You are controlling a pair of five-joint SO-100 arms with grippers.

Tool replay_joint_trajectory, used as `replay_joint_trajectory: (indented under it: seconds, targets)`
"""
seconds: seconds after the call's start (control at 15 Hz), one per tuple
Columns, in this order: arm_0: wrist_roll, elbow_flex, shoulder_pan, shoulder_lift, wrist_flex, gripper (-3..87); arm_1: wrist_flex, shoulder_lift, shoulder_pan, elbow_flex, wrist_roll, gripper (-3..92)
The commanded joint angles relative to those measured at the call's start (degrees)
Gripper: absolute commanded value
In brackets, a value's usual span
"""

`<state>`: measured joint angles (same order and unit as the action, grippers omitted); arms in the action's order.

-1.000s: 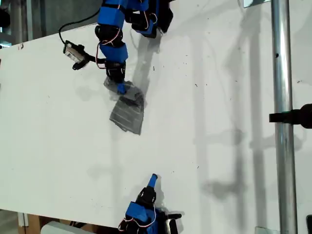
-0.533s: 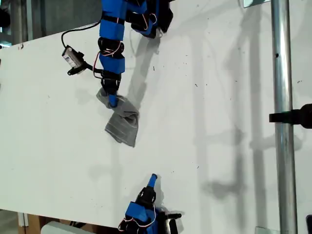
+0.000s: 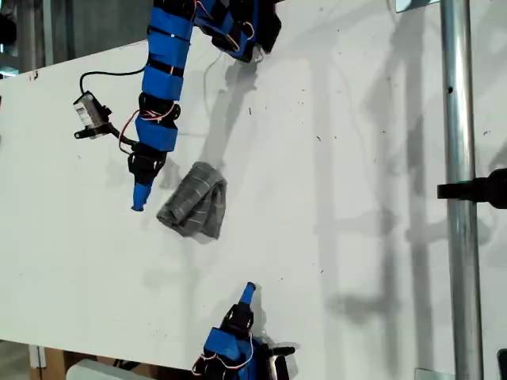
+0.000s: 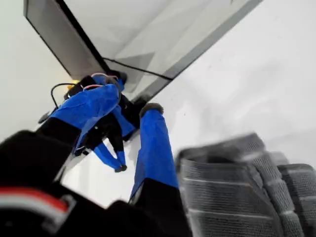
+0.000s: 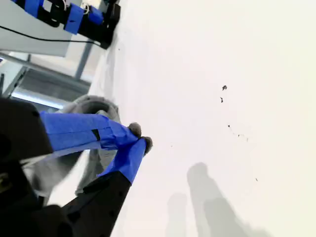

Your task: Grasp corners of a towel and fold twice.

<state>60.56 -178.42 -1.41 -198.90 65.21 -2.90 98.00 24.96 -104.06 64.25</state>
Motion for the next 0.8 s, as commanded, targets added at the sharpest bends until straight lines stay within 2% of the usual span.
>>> replay_joint_trajectory:
  seconds: [0.0,0.07,0.2,0.27,0.33,0.4,0.53,0.67,0.73]
  targets:
    - [0.4,-0.4,-0.5,-0.2,-0.3,-2.6,-11.5,1.0,1.1,7.0,-1.6,13.4]
    - [-0.1,-0.4,-0.9,-0.2,-0.4,-2.6,-14.8,2.2,1.6,6.3,-1.6,9.5]
    - [0.1,-0.4,-0.8,-0.2,-0.4,-2.6,-18.0,7.6,1.8,1.9,-1.6,10.0]
    - [1.2,-0.4,-1.1,-0.2,0.0,-2.5,-23.6,12.0,1.8,-0.6,-1.6,9.6]
    - [2.0,-0.4,-1.1,-0.2,0.0,-2.5,-30.8,18.3,1.3,-5.4,-1.6,2.2]
    - [3.6,-0.5,-1.0,-0.2,0.1,-2.5,-38.1,26.4,0.8,-12.6,-0.9,-0.3]
    - [8.3,-0.5,-0.7,-0.2,1.1,-2.5,-49.6,44.8,-1.4,-31.7,5.8,-0.3]
    - [18.3,-0.5,-3.7,0.4,8.3,-2.4,-60.2,64.7,-4.9,-48.3,13.4,-0.3]
    - [16.2,-0.5,-2.7,0.1,8.3,-2.4,-66.6,72.9,-6.2,-53.3,16.5,-0.3]
